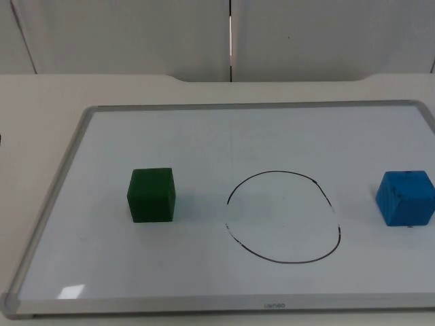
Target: Push the two cubes into the marked area.
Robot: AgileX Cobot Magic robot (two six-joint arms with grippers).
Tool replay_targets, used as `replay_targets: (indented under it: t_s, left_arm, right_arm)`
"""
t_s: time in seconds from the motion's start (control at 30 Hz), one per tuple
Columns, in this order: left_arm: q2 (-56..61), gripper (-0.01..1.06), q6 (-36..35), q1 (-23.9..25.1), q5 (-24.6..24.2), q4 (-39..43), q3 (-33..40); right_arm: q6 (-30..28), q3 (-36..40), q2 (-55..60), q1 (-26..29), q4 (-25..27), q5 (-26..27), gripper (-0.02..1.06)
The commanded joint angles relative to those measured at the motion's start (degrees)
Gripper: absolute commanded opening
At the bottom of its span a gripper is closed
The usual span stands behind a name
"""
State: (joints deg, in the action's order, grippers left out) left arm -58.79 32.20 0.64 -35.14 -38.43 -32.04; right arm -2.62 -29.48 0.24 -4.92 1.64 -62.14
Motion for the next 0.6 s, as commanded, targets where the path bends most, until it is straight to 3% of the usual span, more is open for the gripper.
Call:
replay_targets:
  t_s: [0.0,0.57]
  left_arm:
    - [-0.12,0.0,0.31,0.09,1.44,-1.29,-0.23]
    - [-0.12,0.0,0.52,-0.01,5.25,-6.19,-0.23]
  right_arm:
    - [0.2,-0.06,-0.24,0.38,0.1,0.38,1.05]
    - [0.2,-0.06,-0.24,1.34,0.1,0.38,1.05]
